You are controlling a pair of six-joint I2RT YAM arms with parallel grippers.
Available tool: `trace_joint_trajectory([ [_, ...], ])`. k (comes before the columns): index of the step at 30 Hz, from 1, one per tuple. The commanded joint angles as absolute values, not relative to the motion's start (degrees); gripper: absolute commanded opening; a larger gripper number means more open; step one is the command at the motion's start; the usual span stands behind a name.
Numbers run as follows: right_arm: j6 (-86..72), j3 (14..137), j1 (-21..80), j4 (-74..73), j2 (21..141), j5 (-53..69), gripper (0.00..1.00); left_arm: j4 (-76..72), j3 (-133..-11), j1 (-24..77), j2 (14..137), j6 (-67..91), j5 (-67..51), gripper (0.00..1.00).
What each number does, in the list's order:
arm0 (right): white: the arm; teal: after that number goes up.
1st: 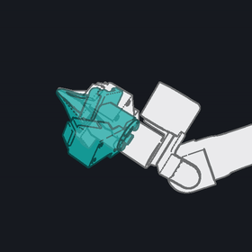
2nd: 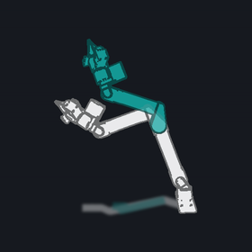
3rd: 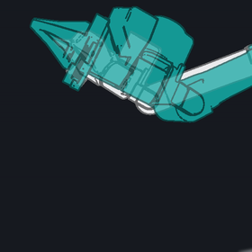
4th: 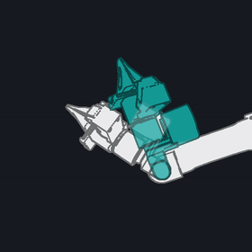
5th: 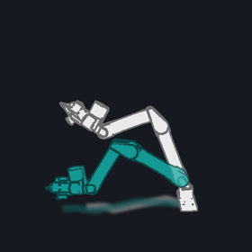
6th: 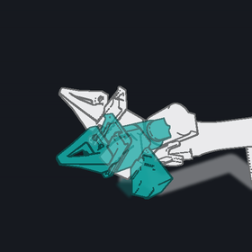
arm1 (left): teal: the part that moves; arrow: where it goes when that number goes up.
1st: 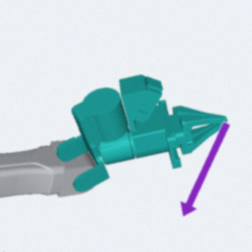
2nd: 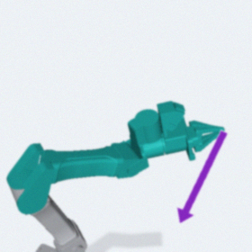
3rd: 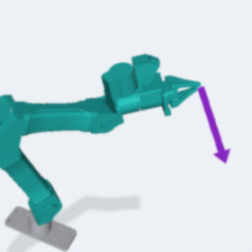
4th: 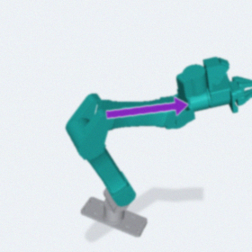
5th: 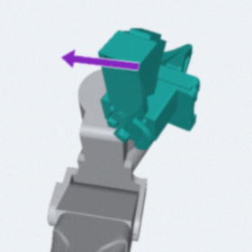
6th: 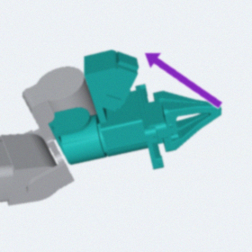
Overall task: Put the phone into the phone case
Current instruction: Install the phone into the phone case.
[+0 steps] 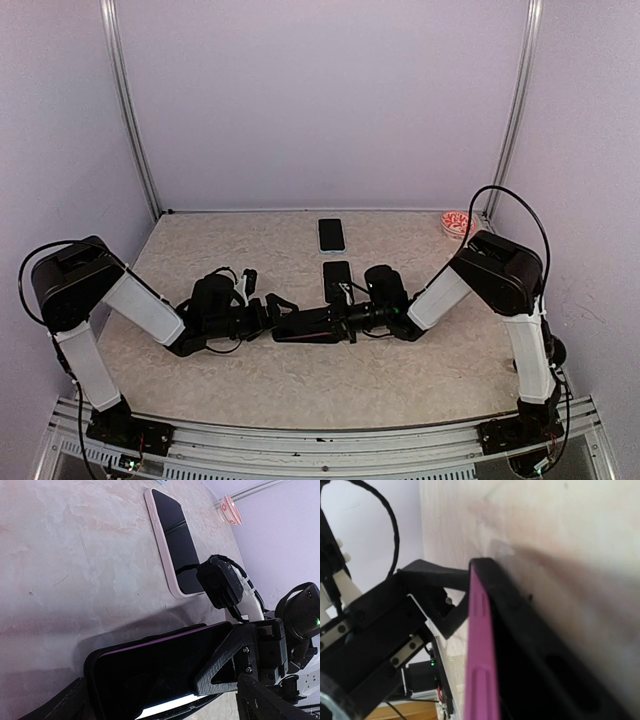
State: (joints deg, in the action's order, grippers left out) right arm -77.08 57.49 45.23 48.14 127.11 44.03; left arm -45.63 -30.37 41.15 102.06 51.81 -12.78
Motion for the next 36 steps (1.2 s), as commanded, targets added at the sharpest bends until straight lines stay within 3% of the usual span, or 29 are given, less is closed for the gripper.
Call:
trace_joint_trajectory([
  [1, -79.92, 57.66, 49.57, 48.33, 131.75, 51.41, 0.0, -44.88, -32.22, 44.05, 105.3, 53.19, -20.74, 0.99],
  [11, -85.99, 53.71, 48.9, 63.74, 131.24, 51.17, 0.0, -42.25, -30.62, 42.7, 100.35, 52.43, -19.12, 0.99],
  [36, -76.84, 52.51, 48.05, 62.66, 124.26, 49.43, 0.0, -42.52, -32.7, 44.65, 94.03, 53.95, -23.99, 0.99],
])
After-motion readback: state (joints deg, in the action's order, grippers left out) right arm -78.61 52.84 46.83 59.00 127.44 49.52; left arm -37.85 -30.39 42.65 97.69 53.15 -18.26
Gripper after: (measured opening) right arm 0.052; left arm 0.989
